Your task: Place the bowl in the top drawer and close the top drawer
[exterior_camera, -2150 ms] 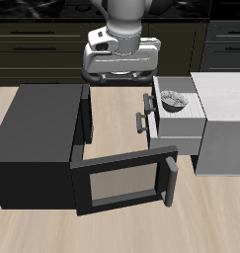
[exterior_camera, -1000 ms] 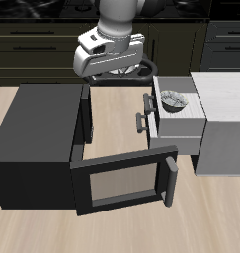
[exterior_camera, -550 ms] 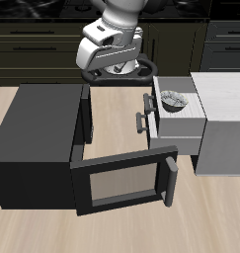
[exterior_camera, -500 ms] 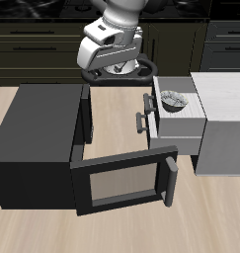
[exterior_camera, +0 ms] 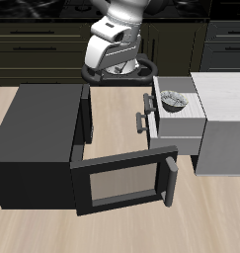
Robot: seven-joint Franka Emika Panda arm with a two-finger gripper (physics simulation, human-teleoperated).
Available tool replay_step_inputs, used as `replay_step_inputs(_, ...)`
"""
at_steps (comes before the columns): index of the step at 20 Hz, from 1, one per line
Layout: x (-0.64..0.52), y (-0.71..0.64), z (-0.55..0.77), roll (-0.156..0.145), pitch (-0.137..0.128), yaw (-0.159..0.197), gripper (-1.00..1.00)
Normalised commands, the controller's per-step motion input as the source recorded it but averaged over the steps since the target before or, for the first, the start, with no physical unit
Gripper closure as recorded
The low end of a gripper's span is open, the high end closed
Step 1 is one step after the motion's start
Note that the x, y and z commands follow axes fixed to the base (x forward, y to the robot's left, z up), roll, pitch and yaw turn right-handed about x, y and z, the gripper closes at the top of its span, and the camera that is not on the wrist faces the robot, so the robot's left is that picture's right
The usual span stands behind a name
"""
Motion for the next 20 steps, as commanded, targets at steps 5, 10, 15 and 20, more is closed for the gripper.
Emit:
replay_step_inputs(5, 0.1, 0.15, 0.07, 0.071, -0.059, 0.003, -1.0)
replay_step_inputs(10, 0.03, 0.13, -0.17, 0.051, 0.023, -0.012, -1.0)
replay_step_inputs(15, -0.04, 0.1, -0.37, 0.032, 0.055, 0.042, -1.0)
replay_step_inputs(20, -0.09, -0.12, -0.3, -0.004, 0.039, 0.036, -1.0)
